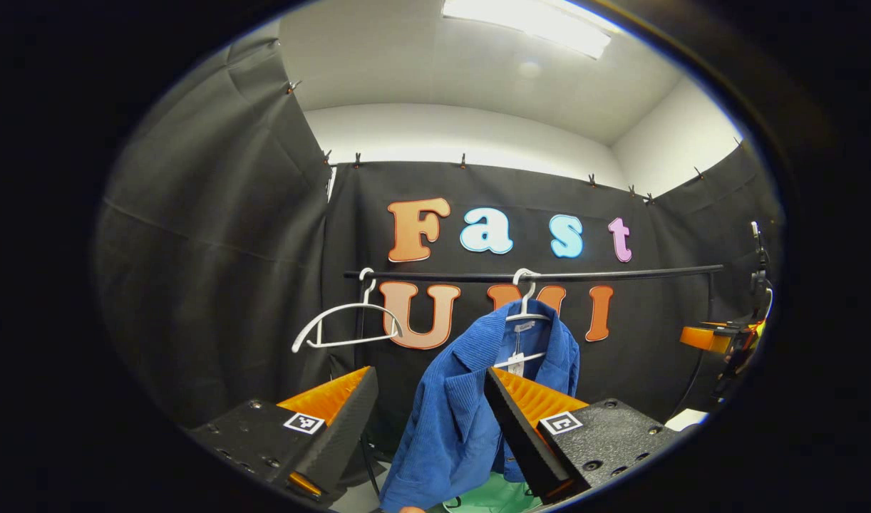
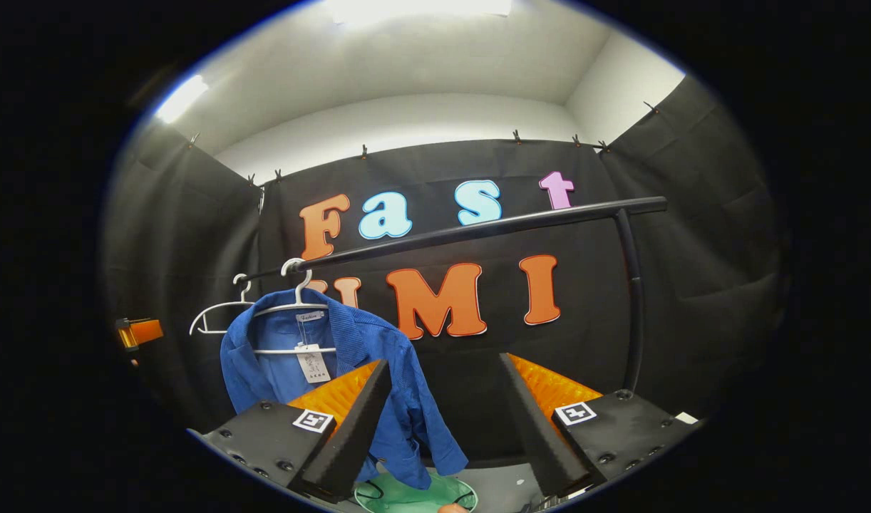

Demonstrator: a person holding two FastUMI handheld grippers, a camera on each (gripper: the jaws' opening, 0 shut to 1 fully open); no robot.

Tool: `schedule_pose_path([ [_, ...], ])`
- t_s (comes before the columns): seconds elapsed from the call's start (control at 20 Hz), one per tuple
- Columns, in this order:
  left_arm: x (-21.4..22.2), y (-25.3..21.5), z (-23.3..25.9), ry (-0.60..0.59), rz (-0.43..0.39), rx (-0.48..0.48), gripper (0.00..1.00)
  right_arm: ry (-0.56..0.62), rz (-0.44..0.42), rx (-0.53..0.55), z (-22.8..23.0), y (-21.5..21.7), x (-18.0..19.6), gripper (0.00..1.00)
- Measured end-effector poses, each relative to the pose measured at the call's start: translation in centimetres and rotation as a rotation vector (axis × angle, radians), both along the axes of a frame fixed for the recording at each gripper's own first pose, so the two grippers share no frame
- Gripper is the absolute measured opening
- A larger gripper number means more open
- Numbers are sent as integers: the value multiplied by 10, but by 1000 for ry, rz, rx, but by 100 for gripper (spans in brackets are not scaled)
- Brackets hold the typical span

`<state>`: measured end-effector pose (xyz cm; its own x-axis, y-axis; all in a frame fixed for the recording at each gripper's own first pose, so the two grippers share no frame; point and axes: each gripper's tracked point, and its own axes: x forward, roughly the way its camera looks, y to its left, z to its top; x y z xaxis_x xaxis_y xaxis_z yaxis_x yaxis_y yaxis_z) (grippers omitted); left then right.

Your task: Grasp the clothes on the hanger with both hands and then place them into the laundry hamper below.

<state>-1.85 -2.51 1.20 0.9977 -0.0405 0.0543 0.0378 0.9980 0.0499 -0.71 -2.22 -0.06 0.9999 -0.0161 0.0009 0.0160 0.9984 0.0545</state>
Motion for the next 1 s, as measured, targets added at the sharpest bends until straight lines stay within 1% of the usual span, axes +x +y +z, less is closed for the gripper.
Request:
schedule_pose_path([
  [0.05, 1, -2, -2, 2, -3, 4, 95, -3, 5, 4, -1, 2, 4, 97],
  [0.1, 3, -4, -4, 7, -6, 8, 92, -4, 10, 5, -3, 4, 8, 97],
  [0.15, 5, -6, -7, 13, -12, 14, 92, -7, 18, 6, -6, 7, 12, 97],
  [0.2, 7, -10, -9, 19, -21, 18, 98, -7, 32, 3, -9, 12, 18, 97],
  [0.3, 8, -15, -12, 21, -32, 18, 95, 1, 67, 7, -16, 23, 32, 97],
  [0.35, 9, -16, -13, 22, -30, 16, 92, 6, 86, 18, -21, 28, 39, 97],
  [0.5, 16, -13, -17, 25, -13, 14, 92, 11, 129, 31, -32, 44, 59, 98],
  [0.55, 18, -11, -20, 27, -5, 18, 95, 10, 129, 26, -36, 47, 66, 98],
  [0.75, 22, -15, -35, 57, -4, 36, 95, 40, 165, 2, -60, 74, 92, 97],
  [0.8, 23, -16, -38, 62, -6, 37, 92, 55, 178, 1, -66, 81, 96, 97],
  [0.85, 25, -17, -42, 66, -6, 40, 92, 65, 187, 5, -73, 86, 101, 98],
  [0.9, 27, -17, -46, 73, -6, 47, 95, 73, 195, 10, -76, 90, 105, 97],
  [0.95, 27, -17, -48, 79, -7, 55, 95, 77, 199, 14, -81, 95, 112, 97],
  [1.0, 29, -16, -51, 88, -5, 60, 92, 81, 201, 10, -84, 98, 117, 97],
])
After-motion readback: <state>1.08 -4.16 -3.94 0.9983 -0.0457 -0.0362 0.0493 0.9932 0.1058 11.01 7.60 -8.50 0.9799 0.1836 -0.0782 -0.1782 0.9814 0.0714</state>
